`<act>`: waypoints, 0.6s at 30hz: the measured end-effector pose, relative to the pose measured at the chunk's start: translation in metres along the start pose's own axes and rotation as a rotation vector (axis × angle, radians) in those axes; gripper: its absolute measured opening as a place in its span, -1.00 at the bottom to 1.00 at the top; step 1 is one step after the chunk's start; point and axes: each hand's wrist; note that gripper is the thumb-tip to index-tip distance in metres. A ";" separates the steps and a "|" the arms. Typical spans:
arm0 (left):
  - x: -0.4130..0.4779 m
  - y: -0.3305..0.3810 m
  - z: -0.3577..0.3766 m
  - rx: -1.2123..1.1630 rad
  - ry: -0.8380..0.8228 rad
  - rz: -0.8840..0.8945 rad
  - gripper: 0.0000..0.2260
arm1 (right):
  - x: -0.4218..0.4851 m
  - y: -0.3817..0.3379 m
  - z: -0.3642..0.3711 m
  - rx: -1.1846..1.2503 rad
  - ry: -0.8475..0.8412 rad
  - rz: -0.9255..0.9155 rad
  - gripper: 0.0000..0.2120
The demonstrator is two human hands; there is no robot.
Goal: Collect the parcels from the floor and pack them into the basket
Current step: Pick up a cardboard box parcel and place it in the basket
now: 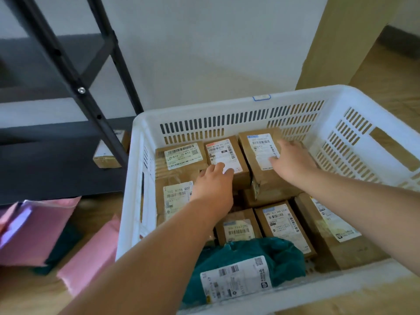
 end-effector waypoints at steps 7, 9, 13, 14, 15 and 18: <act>-0.046 -0.039 -0.037 0.025 0.248 -0.067 -0.45 | -0.009 -0.086 -0.007 0.074 0.251 -0.302 -0.69; -0.064 -0.053 -0.051 0.029 0.318 -0.106 -0.46 | -0.020 -0.114 -0.010 0.112 0.255 -0.394 -0.71; -0.114 -0.098 -0.065 0.000 0.425 -0.242 -0.52 | -0.050 -0.164 -0.021 0.187 0.275 -0.524 -0.72; -0.133 -0.112 -0.063 -0.012 0.436 -0.295 -0.53 | -0.062 -0.179 -0.022 0.200 0.271 -0.567 -0.72; -0.148 -0.124 -0.060 -0.011 0.437 -0.332 -0.52 | -0.073 -0.191 -0.025 0.214 0.262 -0.604 -0.73; -0.201 -0.165 -0.045 -0.006 0.419 -0.444 -0.53 | -0.118 -0.234 -0.030 0.185 0.188 -0.741 -0.72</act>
Point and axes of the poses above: each hand's wrist, its own x-axis towards the middle knuckle, its own z-axis out of the palm, y = z × x, and after that the axes turned 15 degrees about -y, right-handed
